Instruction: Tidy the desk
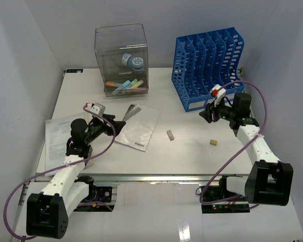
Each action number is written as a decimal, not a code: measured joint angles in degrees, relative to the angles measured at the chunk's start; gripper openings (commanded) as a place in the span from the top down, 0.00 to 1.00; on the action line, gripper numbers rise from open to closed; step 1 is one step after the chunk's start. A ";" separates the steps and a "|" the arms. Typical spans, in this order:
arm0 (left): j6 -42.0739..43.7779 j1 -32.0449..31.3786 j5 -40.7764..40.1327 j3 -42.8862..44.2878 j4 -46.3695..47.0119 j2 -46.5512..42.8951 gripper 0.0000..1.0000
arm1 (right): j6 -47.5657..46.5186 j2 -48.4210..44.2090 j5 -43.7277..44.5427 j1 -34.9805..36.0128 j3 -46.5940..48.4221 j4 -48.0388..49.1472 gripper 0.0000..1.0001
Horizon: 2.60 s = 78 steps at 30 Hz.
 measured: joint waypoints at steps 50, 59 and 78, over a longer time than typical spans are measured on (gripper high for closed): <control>-69.64 -1.63 -30.37 61.61 -27.34 72.08 0.92 | -2.44 -3.35 -4.05 -1.07 0.02 -2.74 0.44; -72.59 -1.92 -30.45 70.33 -27.28 77.91 0.77 | -2.48 -3.28 -4.03 -1.07 0.02 -2.78 0.43; -72.94 -2.91 -27.65 74.07 -18.61 79.25 0.50 | -2.58 -3.19 -3.35 -1.44 0.02 -2.78 0.41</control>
